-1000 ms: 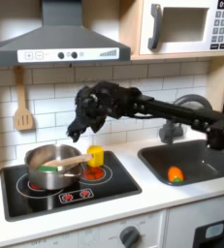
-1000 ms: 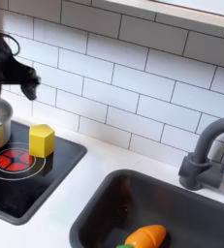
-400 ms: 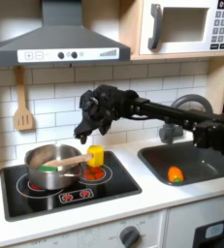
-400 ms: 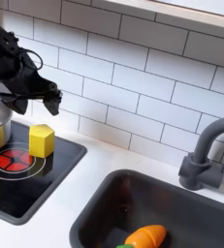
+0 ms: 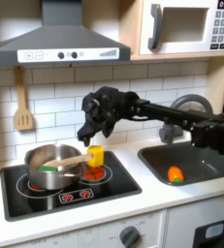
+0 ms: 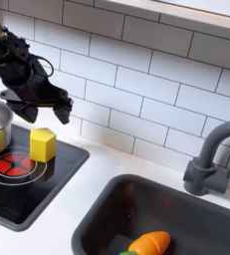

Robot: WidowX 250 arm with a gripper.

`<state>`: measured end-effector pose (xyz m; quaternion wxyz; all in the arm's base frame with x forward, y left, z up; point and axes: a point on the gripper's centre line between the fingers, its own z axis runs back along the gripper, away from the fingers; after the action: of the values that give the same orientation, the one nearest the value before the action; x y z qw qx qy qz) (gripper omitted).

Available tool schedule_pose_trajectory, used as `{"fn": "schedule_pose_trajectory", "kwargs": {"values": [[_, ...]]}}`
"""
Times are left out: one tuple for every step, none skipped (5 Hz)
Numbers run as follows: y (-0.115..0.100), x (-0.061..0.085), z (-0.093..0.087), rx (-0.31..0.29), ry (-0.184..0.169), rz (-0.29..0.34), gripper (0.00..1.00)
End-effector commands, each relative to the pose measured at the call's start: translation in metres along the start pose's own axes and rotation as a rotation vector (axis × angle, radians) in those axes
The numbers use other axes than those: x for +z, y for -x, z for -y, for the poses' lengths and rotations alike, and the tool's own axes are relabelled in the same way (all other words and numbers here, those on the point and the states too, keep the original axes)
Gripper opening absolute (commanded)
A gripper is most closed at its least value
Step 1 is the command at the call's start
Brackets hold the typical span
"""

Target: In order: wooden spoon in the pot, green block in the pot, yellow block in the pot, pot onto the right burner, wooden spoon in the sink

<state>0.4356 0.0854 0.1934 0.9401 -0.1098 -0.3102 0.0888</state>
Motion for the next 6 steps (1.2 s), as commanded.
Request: {"fn": "schedule_pose_trajectory", "kwargs": {"values": [[0.0095, -0.0053, -0.0014, 0.010, 0.004, -0.040, 1.00], [0.0104, -0.0059, -0.0010, 0.007, 0.007, -0.050, 1.00], [0.0135, -0.0084, -0.0012, 0.013, 0.004, -0.065, 1.00], [0.0102, -0.0017, -0.0021, -0.012, -0.018, -0.017, 1.00], [0.0056, 0.0001, -0.0027, -0.007, -0.012, 0.003, 1.00], [0.0082, -0.0050, -0.0017, -0.012, -0.011, -0.013, 1.00]]}}
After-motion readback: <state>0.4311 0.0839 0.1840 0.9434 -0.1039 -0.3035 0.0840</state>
